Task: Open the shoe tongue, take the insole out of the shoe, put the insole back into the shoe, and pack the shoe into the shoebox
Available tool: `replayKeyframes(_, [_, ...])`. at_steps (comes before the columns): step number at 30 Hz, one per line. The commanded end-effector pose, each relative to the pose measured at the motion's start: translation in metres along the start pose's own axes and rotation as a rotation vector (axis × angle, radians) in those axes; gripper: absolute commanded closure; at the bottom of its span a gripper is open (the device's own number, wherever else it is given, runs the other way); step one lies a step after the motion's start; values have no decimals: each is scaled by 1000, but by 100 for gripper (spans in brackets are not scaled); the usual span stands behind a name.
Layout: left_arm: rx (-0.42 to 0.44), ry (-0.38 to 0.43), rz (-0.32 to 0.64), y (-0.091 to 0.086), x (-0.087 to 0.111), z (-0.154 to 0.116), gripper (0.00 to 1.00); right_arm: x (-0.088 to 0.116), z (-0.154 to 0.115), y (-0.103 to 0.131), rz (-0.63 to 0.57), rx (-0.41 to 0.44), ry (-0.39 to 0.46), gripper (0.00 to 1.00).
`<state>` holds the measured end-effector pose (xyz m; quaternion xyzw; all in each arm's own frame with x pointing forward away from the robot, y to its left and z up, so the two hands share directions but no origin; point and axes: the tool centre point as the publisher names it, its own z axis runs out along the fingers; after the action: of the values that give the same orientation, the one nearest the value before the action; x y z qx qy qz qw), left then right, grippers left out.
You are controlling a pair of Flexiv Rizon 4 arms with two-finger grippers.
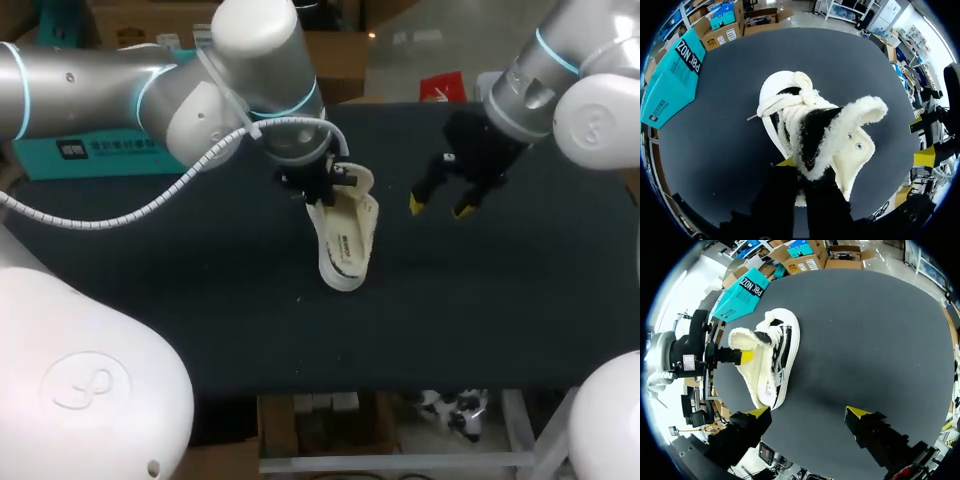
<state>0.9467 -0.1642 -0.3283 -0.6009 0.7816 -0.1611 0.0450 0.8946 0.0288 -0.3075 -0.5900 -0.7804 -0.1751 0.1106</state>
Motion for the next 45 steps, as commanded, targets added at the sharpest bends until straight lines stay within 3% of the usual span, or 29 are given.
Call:
replayKeyframes(1, [42, 56, 65, 0, -14, -21, 100, -4, -7, 0, -79, -2, -12, 0])
replayKeyframes(5, [74, 114, 200, -10, -28, -37, 100, -9, -15, 0, -249, 5, -51, 0])
replayKeyframes(8, [103, 150, 314, -20, -34, -54, 100, -11, -18, -3, -483, 58, -110, 0])
replayKeyframes(14, [147, 166, 545, -47, -39, -88, 100, -11, -18, -3, -483, 58, -110, 0])
replayKeyframes(21, [176, 114, 766, -78, -40, -130, 100, -11, -18, -3, -483, 58, -110, 0])
replayKeyframes(22, [180, 104, 805, -82, -42, -136, 100, -12, -19, -3, -570, 47, -122, 0])
replayKeyframes(24, [185, 107, 860, -90, -46, -146, 100, -13, -20, -1, -590, 46, -145, 0])
replayKeyframes(25, [181, 105, 884, -94, -49, -150, 100, -12, -20, 0, -661, 54, -175, 0])
replayKeyframes(29, [179, 102, 955, -113, -66, -166, 100, -9, -18, 0, -836, 73, -286, 0])
replayKeyframes(34, [217, 111, 1026, -130, -89, -186, 100, -14, -19, 1, -1000, 59, -326, 0])
replayKeyframes(40, [222, 67, 1129, -143, -119, -205, 100, -14, -19, 1, -1000, 59, -326, 0])
replayKeyframes(45, [232, 25, 1228, -147, -157, -229, 100, -14, -19, 1, -1000, 59, -326, 0])
